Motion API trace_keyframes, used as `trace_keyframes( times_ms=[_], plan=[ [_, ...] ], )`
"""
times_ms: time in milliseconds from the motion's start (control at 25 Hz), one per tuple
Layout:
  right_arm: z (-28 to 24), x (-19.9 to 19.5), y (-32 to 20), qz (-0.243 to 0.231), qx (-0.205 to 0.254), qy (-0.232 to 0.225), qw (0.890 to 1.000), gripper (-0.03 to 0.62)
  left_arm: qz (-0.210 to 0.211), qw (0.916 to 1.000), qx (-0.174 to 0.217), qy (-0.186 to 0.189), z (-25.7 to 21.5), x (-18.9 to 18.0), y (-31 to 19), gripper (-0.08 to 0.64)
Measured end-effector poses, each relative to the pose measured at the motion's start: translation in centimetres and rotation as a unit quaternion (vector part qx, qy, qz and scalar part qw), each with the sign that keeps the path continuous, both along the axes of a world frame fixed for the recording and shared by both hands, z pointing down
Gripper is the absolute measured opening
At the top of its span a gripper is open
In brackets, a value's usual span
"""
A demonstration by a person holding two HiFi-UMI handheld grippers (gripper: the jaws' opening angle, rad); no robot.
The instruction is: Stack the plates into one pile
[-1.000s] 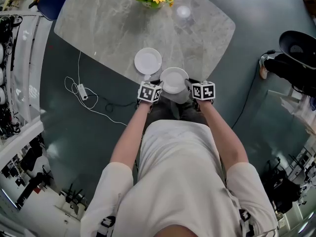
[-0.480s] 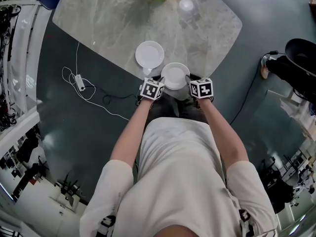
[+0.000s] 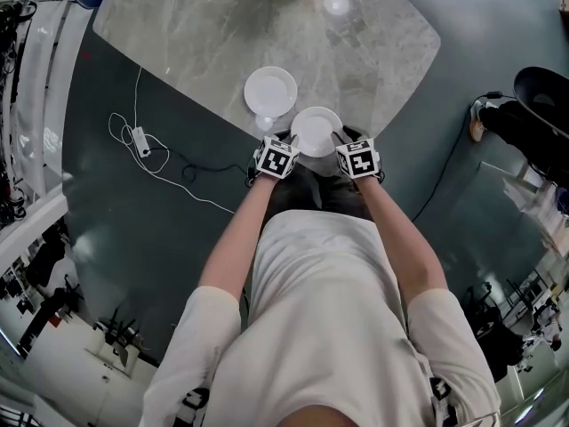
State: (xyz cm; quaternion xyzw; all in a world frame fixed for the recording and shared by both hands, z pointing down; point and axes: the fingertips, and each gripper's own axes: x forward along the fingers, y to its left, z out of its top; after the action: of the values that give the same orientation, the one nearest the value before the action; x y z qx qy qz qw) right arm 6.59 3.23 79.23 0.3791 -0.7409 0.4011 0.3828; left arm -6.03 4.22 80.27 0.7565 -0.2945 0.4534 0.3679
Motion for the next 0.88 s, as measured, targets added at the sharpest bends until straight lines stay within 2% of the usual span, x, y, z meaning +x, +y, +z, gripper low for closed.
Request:
trace_keyframes(
  times_ms=[160,400,600,880],
  plan=[
    [-0.4,-0.4,-0.5,-0.004,0.01,-0.003,1.0,0.167,-0.006,0.9999,0.009,-0.011,-0.3,-0.4,-0.3,0.127],
    [-1.3,-0.4,-1.0,-0.007,0.02,-0.006,1.0,0.167,-0.023,0.9995,0.021,0.007,-1.1,-0.9,-0.6,0.127],
    [-2.9,-0.8,-1.7,-0.011,0.028,-0.006,1.0,0.167,-0.056,0.9976,0.024,0.033,-2.3,-2.1,-1.0,0.127],
    [-4.4,-2.3,-3.9,-0.021,0.038,-0.008,0.999,0.167,-0.087,0.9953,0.024,0.035,-3.2,-4.9,-2.7,0.127]
  ],
)
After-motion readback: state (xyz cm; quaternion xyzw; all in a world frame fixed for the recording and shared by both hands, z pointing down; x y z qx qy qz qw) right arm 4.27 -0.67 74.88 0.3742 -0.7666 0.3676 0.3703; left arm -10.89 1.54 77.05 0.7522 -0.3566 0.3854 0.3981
